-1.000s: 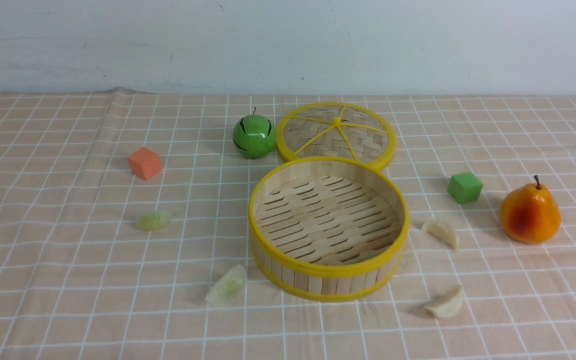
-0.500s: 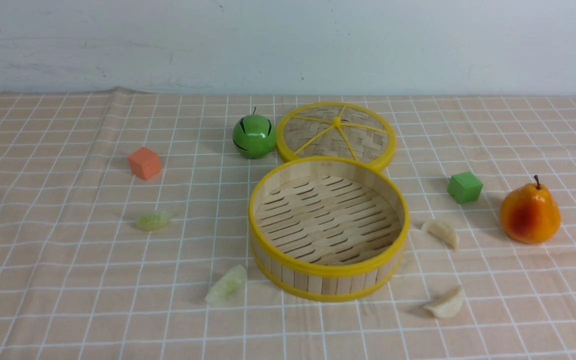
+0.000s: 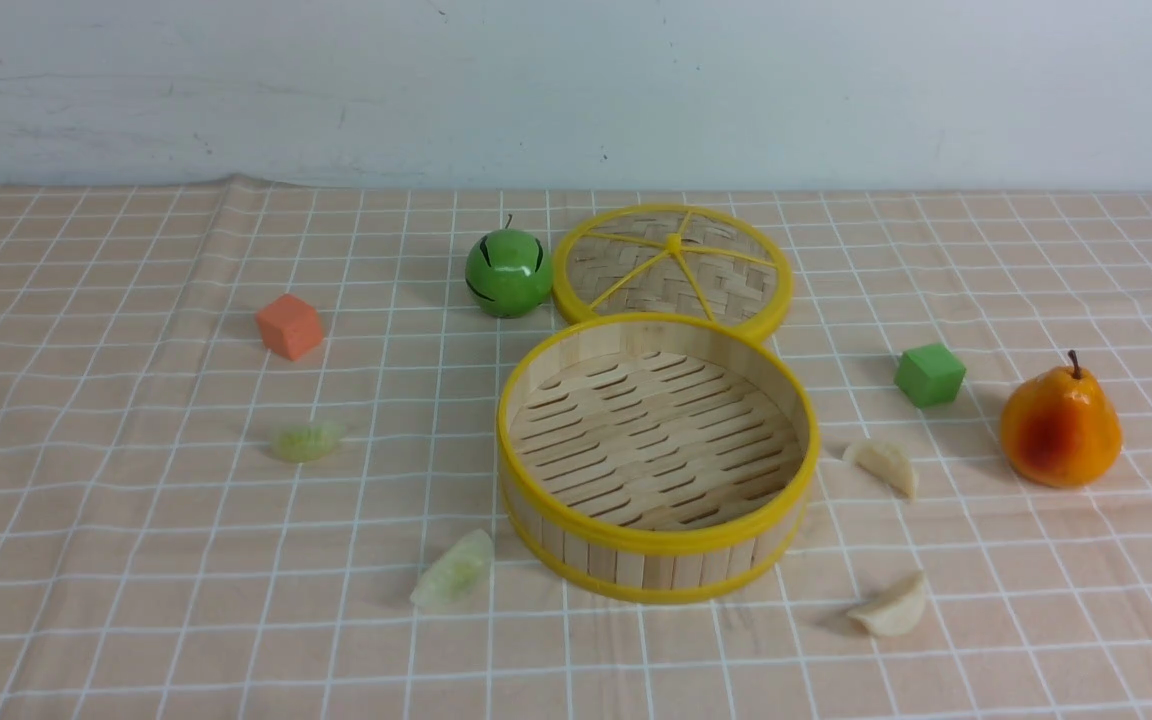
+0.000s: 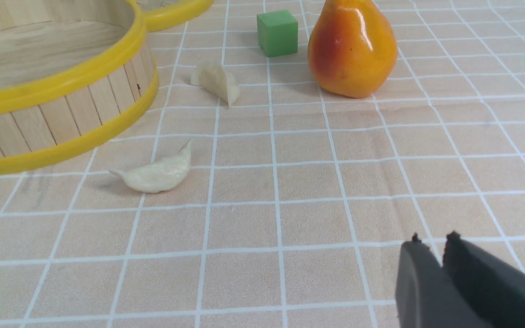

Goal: Put the dumplings into the steamer on the table with the brown tablecloth.
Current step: 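Reach for and grasp a dumpling on the table with the left gripper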

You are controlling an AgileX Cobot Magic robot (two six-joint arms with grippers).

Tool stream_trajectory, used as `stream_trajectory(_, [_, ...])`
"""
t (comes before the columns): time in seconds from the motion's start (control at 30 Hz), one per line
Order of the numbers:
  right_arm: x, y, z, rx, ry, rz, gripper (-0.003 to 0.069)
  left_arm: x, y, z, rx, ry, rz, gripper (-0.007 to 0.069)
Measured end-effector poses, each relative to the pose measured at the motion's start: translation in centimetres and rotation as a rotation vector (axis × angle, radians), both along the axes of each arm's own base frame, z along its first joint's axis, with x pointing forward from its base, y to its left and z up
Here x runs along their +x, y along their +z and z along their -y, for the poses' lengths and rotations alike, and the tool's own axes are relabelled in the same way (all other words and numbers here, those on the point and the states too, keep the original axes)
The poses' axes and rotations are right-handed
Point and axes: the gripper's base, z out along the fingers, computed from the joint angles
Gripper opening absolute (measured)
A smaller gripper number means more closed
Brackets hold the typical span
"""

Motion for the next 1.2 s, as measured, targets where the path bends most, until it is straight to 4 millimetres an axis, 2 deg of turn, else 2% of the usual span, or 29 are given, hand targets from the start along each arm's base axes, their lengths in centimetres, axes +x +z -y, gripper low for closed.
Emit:
stream_trajectory(0.37, [0.1, 0.1, 0.9, -0.263, -0.02, 0.018, 0.01, 0.1, 0.3, 0.0, -0.003, -0.001, 0.037, 0.0238])
stream_trajectory(0.5, [0.4, 1.1, 0.5, -0.294, 0.008, 0.157, 0.0106, 0.3, 1.1, 0.1, -0.011, -0.004, 0.122, 0.0238])
stream_trajectory(0.63, [0.4, 3.3, -0.2, -0.293, 0.058, 0.407, 0.0106, 0.4, 2.3, 0.1, -0.023, -0.007, 0.26, 0.0238])
stream_trajectory(0.67, [0.3, 4.2, -0.6, -0.29, 0.081, 0.52, 0.0107, 0.4, 3.0, 0.1, -0.029, -0.01, 0.333, 0.0238])
stream_trajectory(0.7, [0.2, 4.4, -0.6, -0.289, 0.084, 0.536, 0.0107, 0.4, 3.2, 0.1, -0.03, -0.01, 0.35, 0.0238])
stream_trajectory(0.77, [-0.4, 6.1, -1.3, -0.284, 0.129, 0.746, 0.011, 0.4, 4.0, 0.1, -0.038, -0.013, 0.443, 0.0238])
stream_trajectory(0.83, [-0.9, 6.9, -1.7, -0.284, 0.157, 0.86, 0.0113, 0.3, 4.6, 0.2, -0.043, -0.014, 0.505, 0.0238])
stream_trajectory(1.07, [-1.2, 7.3, -1.9, -0.153, 0.193, 0.899, 0.0118, -0.2, 6.3, 0.1, -0.114, -0.017, 0.698, 0.0238])
stream_trajectory(1.2, [-0.8, 7.4, -1.8, -0.043, 0.203, 0.853, 0.0119, -0.9, 7.6, -0.2, -0.383, -0.023, 0.838, 0.0227])
